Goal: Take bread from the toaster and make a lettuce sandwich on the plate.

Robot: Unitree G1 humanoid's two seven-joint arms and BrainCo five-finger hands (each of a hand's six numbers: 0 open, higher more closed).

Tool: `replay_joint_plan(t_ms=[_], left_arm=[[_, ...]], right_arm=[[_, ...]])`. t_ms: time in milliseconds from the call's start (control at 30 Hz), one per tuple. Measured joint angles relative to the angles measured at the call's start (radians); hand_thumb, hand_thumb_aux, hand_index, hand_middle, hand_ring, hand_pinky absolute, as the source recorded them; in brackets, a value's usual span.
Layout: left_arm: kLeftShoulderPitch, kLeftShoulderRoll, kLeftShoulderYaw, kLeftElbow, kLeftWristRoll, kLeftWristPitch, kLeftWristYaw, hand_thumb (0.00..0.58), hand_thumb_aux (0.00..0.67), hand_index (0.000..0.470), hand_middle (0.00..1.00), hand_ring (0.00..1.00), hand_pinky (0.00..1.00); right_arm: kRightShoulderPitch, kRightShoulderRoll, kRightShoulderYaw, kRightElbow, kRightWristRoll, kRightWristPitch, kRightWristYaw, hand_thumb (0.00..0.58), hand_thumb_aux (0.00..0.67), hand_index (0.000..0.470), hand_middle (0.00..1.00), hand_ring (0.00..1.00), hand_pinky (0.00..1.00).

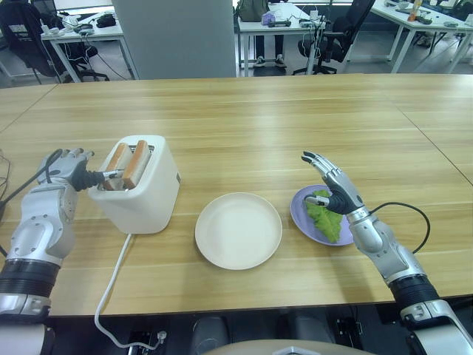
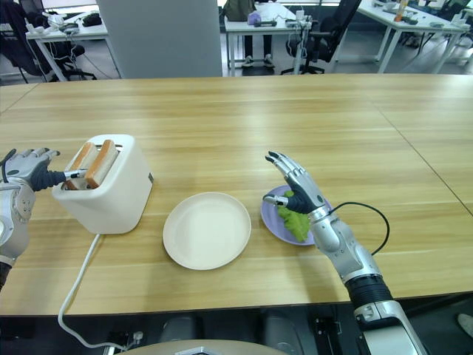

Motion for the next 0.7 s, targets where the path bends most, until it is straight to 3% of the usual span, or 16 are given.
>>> replay_joint_plan(t_ms=[300, 333, 367, 400, 433, 467, 533, 600, 633, 700], left_arm=[[-0.039, 0.005, -0.047, -0.005, 0.015, -0.005, -0.053, 0.0, 0.0, 0.0, 0.0, 0.0, 0.0], [-0.045, -0.001, -0.048, -0.004, 0.014, -0.005, -0.054, 0.079, 0.047, 0.032, 0.0, 0.0, 0.0], [-0.05, -0.011, -0.047, -0.004, 0.006, -0.005, -0.053, 0.398, 0.294, 0.202, 0.0, 0.0, 0.0], [-0.053, -0.026, -0.044, -0.005, -0.007, -0.005, -0.05, 0.398, 0.294, 0.202, 0.0, 0.0, 0.0], [-0.054, -0.044, -0.037, -0.008, -0.025, -0.005, -0.044, 0.564, 0.557, 0.382, 0.0, 0.0, 0.0], [-0.054, -0.058, -0.033, -0.01, -0.037, -0.005, -0.038, 0.579, 0.644, 0.442, 0.0, 0.0, 0.0], [-0.054, -0.084, -0.018, -0.015, -0.062, -0.003, -0.013, 0.58, 0.67, 0.46, 0.0, 0.0, 0.0], [-0.055, -0.102, 0.005, -0.027, -0.092, -0.004, 0.01, 0.58, 0.67, 0.46, 0.05, 0.05, 0.05], [-0.054, -0.108, 0.011, -0.03, -0.105, -0.005, 0.014, 0.58, 0.67, 0.46, 0.29, 0.29, 0.29], [-0.05, -0.128, 0.022, -0.041, -0.127, -0.002, 0.036, 0.58, 0.67, 0.46, 0.57, 0.57, 0.57]], right_arm=[[0.003, -0.001, 0.0, -0.002, -0.002, 0.009, 0.001, 0.0, 0.0, 0.0, 0.0, 0.0, 0.0], [0.003, -0.002, 0.001, -0.002, -0.004, 0.019, 0.001, 0.0, 0.0, 0.0, 0.0, 0.0, 0.0], [0.003, -0.004, 0.001, -0.001, -0.013, 0.034, 0.001, 0.0, 0.0, 0.0, 0.0, 0.0, 0.0], [0.003, -0.011, 0.002, 0.0, -0.032, 0.057, 0.0, 0.0, 0.0, 0.0, 0.0, 0.0, 0.0], [0.002, -0.021, 0.002, 0.003, -0.051, 0.084, -0.001, 0.0, 0.0, 0.0, 0.0, 0.0, 0.0], [0.001, -0.029, 0.002, 0.008, -0.067, 0.106, -0.001, 0.0, 0.0, 0.0, 0.0, 0.0, 0.0], [-0.002, -0.043, 0.002, 0.016, -0.09, 0.153, -0.002, 0.0, 0.0, 0.0, 0.0, 0.0, 0.0], [-0.005, -0.061, 0.006, 0.027, -0.127, 0.207, -0.003, 0.0, 0.0, 0.0, 0.0, 0.0, 0.0], [-0.005, -0.071, 0.007, 0.036, -0.14, 0.226, -0.003, 0.0, 0.0, 0.0, 0.0, 0.0, 0.0], [-0.005, -0.094, 0.017, 0.048, -0.171, 0.275, 0.0, 0.0, 0.0, 0.0, 0.0, 0.0, 0.0]])
